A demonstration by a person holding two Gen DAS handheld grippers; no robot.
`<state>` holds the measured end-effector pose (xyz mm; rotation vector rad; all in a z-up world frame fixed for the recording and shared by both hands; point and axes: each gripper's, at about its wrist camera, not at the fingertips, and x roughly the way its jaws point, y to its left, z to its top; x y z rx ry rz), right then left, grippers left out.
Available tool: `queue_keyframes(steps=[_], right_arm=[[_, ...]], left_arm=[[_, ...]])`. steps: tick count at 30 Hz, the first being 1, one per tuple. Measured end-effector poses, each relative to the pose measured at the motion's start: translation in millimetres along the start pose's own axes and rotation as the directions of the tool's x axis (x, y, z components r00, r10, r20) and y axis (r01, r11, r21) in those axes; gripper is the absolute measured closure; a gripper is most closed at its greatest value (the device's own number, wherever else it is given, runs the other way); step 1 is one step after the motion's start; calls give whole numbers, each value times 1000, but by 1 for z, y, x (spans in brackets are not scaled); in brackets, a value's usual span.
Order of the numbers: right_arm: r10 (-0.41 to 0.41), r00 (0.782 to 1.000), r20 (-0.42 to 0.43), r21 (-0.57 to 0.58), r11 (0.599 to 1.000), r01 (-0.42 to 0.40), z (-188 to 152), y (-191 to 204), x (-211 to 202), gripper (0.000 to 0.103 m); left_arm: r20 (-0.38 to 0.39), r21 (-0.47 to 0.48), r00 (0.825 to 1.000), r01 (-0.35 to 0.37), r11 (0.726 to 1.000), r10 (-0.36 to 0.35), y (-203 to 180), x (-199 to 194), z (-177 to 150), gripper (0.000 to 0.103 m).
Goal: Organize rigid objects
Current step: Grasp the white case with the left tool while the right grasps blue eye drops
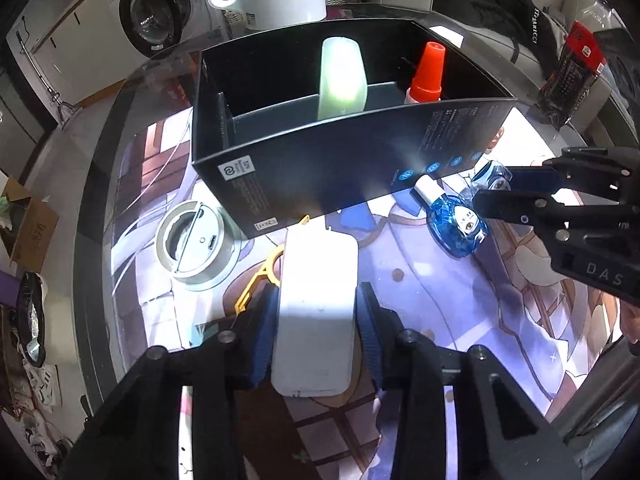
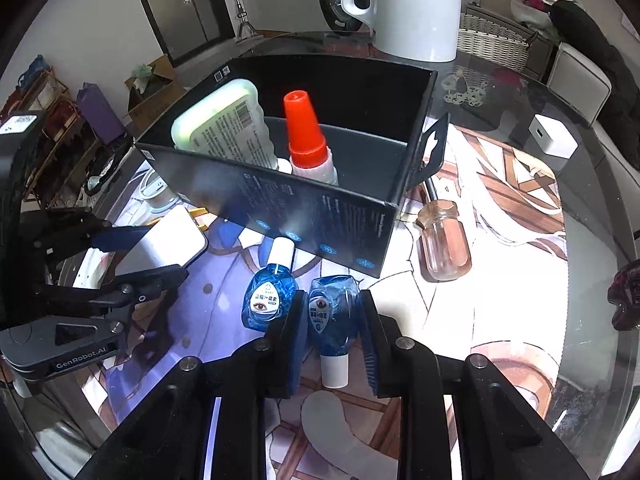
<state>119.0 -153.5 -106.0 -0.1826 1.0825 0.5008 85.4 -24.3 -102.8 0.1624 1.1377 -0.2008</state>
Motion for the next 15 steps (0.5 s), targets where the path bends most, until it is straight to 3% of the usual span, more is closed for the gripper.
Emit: queue_keyframes(steps=[4,9,15], right_arm=[[12,1000,25,8,1000,-12,-1,-3,-14,79],[21,997,77,22,1000,-22,1,-6,-34,79],[28,982,185,40,999,-36,2,0,-61,79]], left_arm=[[17,-2,1000,6,1000,-6,0,-7,-1,67],[93,-2,996,15,1000,-15,1,-30,0,67],[252,-23,968,26,999,-19,9,-66,4,67]])
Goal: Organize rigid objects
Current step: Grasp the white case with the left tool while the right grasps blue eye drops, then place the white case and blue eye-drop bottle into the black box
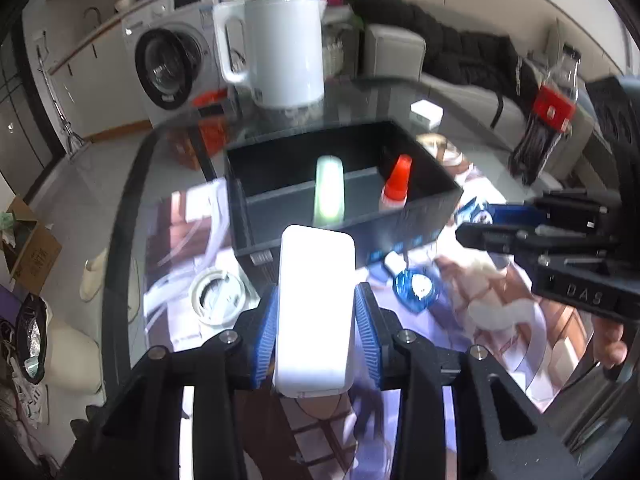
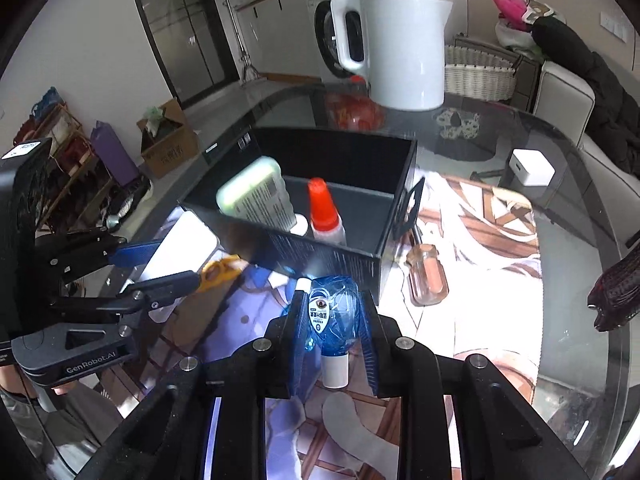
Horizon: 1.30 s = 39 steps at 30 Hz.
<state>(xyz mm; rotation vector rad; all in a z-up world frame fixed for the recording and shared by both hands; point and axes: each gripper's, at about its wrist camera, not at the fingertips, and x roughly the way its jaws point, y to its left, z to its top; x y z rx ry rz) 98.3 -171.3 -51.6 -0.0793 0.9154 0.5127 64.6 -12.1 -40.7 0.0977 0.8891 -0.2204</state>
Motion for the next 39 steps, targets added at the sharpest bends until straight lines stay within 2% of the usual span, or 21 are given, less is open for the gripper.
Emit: queue_keyframes(steps=[3,5,7,9,11,16,26,32,39], right_arm=[[22,997,79,3,1000,-22,3,2,-15,79],[32,986,166,-6,999,-32,4,5,-30,79],[41,967,250,-19,999,-38,6,11,-43,79],[54,938,343,-44,998,-42,6,17,-58,79],[51,915,401,-66,997,-27,4,25,-68,79],[56,886,460,-87,996,-18,1,35,-79,79],[41,869,493,-77,997,-4,2,32,-83,79],[7,858,514,-41,999,17,23,26,-74,79],[-50,866,497,17,999,48,50,19,-47,79]], left_arm=[[85,-20,996,-10,1000,12,6,-15,6,67],[156,-43,988,-14,999,21,9,-26,8,67],[226,-61,974,-10,998,23,12,-38,10,67],[283,-69,958,-21,997,39,13,-48,11,67],[337,-75,940,-33,997,56,15,-57,12,67],[440,-97,893,-63,993,100,17,-77,11,67],[433,-127,895,-56,990,106,25,-66,22,67],[448,-175,887,-34,984,110,29,-54,45,67],[439,-212,892,-18,977,112,32,-27,67,67]])
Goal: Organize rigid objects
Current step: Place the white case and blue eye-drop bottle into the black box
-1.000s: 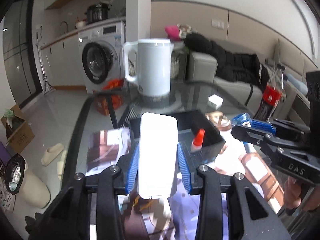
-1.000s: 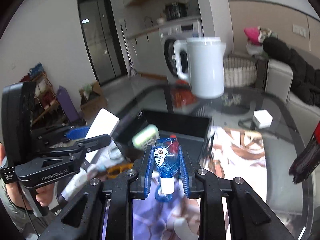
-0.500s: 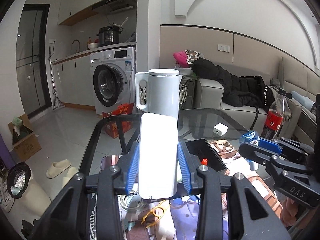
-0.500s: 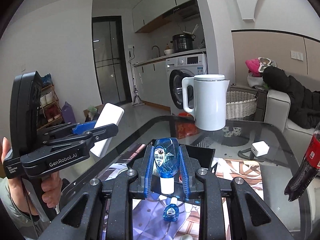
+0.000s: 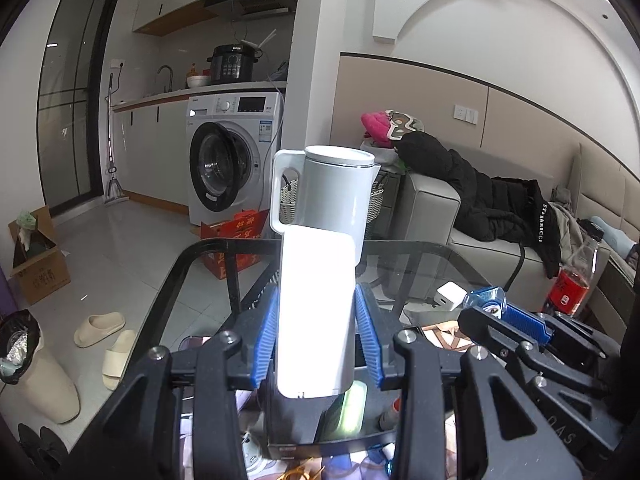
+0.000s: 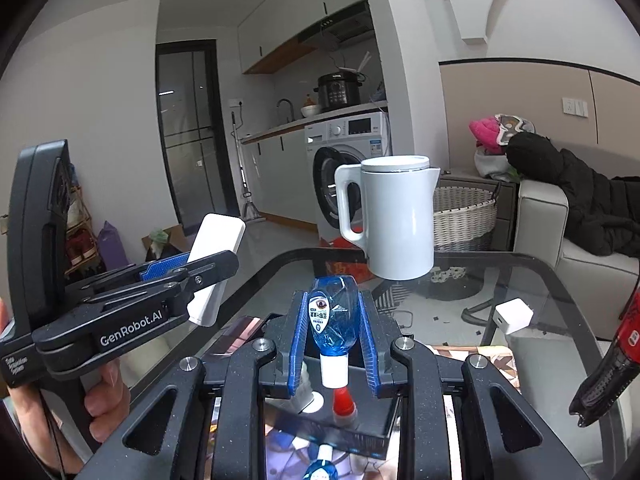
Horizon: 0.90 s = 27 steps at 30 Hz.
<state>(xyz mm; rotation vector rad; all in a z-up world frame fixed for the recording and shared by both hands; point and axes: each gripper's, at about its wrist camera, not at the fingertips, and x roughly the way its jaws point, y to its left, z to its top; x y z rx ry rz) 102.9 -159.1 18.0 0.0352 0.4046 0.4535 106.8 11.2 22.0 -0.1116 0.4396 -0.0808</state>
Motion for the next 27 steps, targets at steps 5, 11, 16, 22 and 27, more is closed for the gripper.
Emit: queue_keyframes(steps=[5,11,16,22,27], right_arm=[[-38,999,-33,26,999,39,4,-7,23,79],[-47,993,-109,43,998,52,-1,-11,46,79],[-47,981,-190,27,998,53,-7,-11,61,79],[-46,948,-314,34,998,59,-20,-16,82,79],[-43,917,-396,39,997,64,-35,-20,95,79]], left_arm=[[-39,-23,999,-6,1000,6,0,23,-2,67],[-134,-44,991,6,999,-12,-4,46,-7,67],[-239,-26,971,-19,999,12,-6,65,-18,67],[-352,-16,936,-26,1000,19,-7,82,-30,67],[-422,-23,907,-23,999,11,-5,93,-39,67]])
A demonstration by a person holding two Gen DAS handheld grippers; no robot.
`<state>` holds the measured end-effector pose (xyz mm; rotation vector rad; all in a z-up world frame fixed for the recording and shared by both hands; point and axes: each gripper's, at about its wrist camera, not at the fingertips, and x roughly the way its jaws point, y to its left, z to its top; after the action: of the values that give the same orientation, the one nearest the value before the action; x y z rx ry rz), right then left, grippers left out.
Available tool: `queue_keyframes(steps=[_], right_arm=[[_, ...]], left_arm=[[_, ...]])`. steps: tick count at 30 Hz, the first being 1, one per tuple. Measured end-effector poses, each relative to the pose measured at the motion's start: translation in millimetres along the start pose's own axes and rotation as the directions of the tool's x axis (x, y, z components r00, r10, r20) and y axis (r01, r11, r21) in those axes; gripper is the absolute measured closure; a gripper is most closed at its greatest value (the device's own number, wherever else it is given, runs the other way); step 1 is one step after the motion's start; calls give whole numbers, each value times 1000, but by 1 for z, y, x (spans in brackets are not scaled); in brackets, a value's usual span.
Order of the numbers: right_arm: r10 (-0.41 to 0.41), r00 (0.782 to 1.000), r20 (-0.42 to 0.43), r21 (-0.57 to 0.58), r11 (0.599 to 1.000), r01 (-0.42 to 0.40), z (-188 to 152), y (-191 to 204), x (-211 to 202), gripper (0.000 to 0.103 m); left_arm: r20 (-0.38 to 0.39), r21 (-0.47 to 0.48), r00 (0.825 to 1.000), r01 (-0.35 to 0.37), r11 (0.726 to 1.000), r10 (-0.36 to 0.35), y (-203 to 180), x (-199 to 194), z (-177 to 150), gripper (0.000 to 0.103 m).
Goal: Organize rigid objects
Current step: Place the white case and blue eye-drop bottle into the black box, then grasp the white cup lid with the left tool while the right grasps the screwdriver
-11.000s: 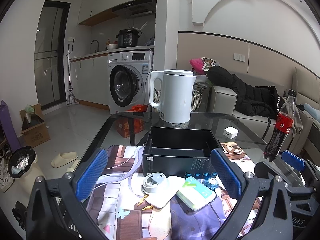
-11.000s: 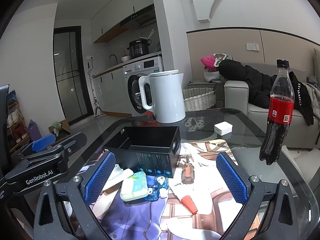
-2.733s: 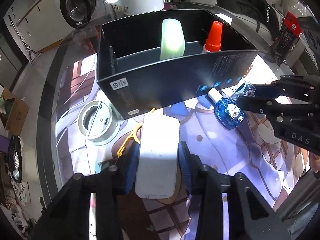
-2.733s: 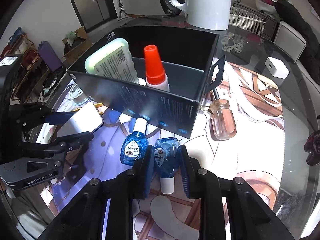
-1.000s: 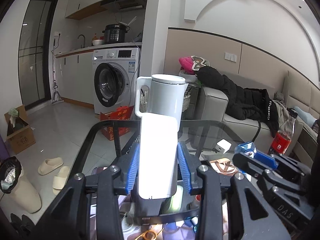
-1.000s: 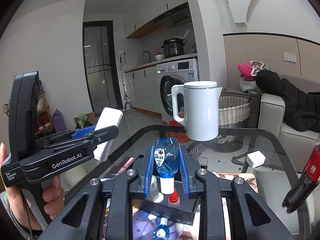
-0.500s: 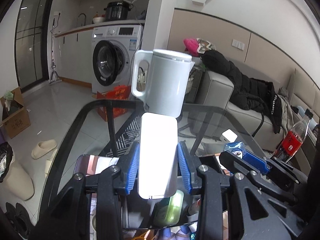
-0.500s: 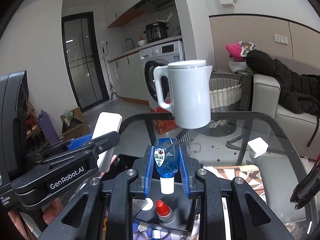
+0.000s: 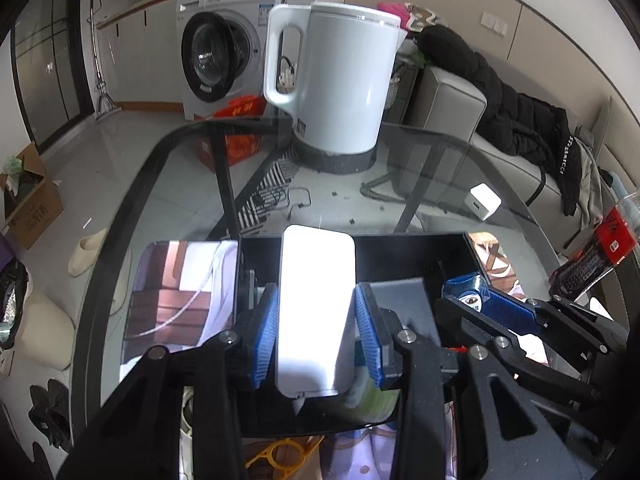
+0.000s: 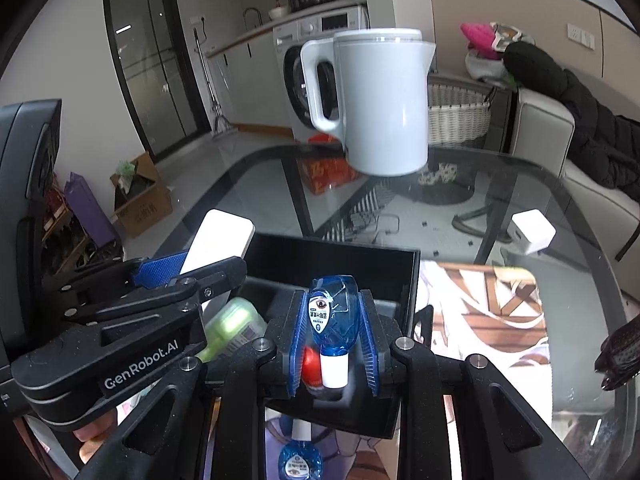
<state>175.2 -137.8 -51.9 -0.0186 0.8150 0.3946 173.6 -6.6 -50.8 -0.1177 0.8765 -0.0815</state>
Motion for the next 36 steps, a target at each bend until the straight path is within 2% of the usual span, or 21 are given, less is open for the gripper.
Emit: queue_keyframes(steps=[5,13,17,21,27,36], right_arm=[[7,996,-85,13,1000,-6,-5,-4,13,79],[28,992,-119,8,1000,-27,-9,-2,12,79],[66,992,-111,27,998,-63,-8,-5,10,78],[77,993,-88,30,997,-75,-9,-5,4,76],[86,995,-57,39,996,-83,-9,-7,-5,73],[114,993,-6,31,993,-114,-8,-6,-31,73]], left_arm=[[-66,12,998,-4,1000,5,-3,9,-5,67],[-120,15,993,5,1000,-3,-4,15,-8,67],[-116,1,993,17,1000,-17,-1,12,-8,66],[-80,2,997,12,1000,-12,1,5,-7,55],[-56,-1,998,26,1000,-26,2,-2,-6,47],[-26,7,998,49,999,-49,0,-21,-9,47]])
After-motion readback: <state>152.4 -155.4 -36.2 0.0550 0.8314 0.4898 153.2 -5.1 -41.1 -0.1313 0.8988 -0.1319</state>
